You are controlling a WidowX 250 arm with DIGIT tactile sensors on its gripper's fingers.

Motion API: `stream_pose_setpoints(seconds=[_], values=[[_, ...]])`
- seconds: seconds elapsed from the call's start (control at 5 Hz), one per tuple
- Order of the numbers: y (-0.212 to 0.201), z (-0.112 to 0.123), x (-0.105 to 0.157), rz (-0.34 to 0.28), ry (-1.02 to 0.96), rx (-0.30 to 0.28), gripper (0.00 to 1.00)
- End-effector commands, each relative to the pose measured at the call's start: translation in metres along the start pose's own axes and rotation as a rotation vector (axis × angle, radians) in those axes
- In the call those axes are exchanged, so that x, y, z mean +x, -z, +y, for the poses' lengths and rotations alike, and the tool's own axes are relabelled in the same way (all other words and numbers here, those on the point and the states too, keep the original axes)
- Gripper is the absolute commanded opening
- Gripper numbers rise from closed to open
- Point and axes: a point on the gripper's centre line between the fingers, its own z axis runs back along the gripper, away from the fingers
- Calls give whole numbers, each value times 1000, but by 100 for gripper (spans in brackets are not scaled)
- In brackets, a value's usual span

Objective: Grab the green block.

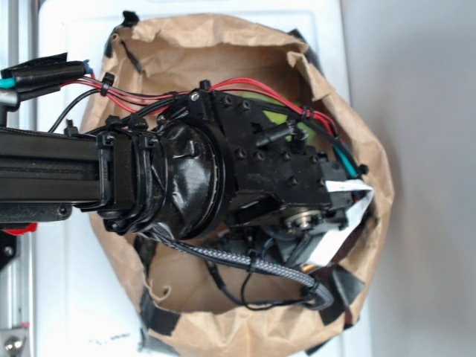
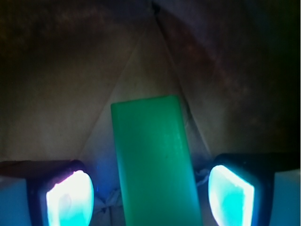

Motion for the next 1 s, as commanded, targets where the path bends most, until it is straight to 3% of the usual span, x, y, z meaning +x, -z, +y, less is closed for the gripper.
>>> stream_pose_setpoints(seconds=[0.0,0.2,0.4,0.8], values=[[15,-11,0,-13,58,46,100],[21,-19,-2,-15,82,35,100],[24,-18,-3,-22,75,44,0],[15,-8,-8,-20,27,42,0]])
